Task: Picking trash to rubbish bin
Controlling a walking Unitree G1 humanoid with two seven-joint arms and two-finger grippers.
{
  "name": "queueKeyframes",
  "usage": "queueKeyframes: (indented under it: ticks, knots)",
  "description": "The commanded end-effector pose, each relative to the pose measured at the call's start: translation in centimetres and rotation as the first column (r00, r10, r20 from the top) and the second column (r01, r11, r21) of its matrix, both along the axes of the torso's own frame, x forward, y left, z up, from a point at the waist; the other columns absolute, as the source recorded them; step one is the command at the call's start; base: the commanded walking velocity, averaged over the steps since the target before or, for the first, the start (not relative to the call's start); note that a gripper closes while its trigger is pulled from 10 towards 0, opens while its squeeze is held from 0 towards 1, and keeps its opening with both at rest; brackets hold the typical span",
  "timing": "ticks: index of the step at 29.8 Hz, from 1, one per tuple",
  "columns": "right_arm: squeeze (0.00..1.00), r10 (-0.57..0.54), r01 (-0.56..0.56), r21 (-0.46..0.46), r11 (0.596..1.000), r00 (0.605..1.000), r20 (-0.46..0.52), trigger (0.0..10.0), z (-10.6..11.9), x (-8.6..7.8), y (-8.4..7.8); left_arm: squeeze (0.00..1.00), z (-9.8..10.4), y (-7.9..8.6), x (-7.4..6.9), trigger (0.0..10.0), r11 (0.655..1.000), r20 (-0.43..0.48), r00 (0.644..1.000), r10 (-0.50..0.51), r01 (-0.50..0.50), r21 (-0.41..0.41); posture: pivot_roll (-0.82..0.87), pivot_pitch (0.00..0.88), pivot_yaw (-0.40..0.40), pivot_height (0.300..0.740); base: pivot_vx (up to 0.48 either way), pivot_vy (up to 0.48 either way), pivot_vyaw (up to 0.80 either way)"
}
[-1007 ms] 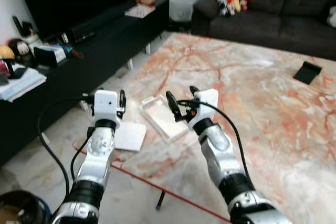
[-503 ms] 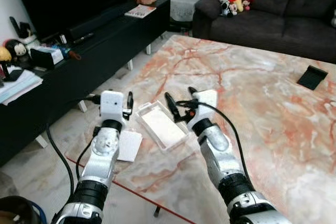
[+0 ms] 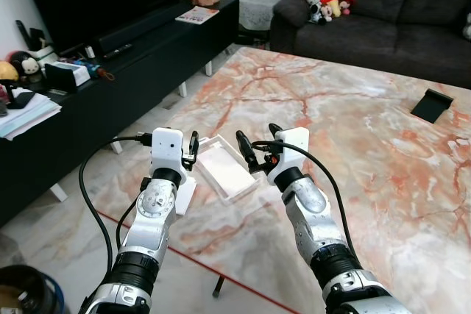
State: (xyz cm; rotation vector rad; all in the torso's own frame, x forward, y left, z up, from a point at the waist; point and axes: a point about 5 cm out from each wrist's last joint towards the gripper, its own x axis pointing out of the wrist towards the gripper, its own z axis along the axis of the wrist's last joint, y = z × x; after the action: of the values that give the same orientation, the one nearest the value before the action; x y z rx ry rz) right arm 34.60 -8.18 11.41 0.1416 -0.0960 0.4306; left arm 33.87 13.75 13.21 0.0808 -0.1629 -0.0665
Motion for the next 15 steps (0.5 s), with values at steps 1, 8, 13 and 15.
queueKeyframes:
  ticks: [1,8,13,15]
  knots:
    - [0.00,-0.017,0.017,0.009,1.000,1.000,-0.003,10.0,0.38,0.31,-0.24,0.00,0.46,0.12,0.16,10.0,1.000,0.012,1.000,0.003,-0.003,0.002,0.04,0.032,-0.001,0.740,0.000,0.000,0.00]
    - [0.00,0.005,-0.005,0.011,1.000,1.000,0.007,10.0,0.47,0.23,0.04,0.00,0.37,0.24,0.06,10.0,1.000,0.007,1.000,0.006,-0.006,0.005,0.04,0.032,-0.001,0.740,0.000,0.000,-0.21]
    - [0.00,0.006,-0.007,0.034,0.999,1.000,0.008,10.0,0.54,0.17,0.19,0.00,0.36,0.21,0.08,10.0,1.000,0.007,1.000,0.006,-0.006,0.004,0.04,0.029,-0.002,0.740,0.000,0.000,0.00]
    - [0.00,0.006,-0.006,0.028,1.000,1.000,0.008,10.0,0.53,0.17,0.21,0.00,0.36,0.22,0.08,10.0,1.000,0.007,1.000,0.006,-0.006,0.004,0.04,0.029,-0.002,0.740,0.000,0.000,0.00]
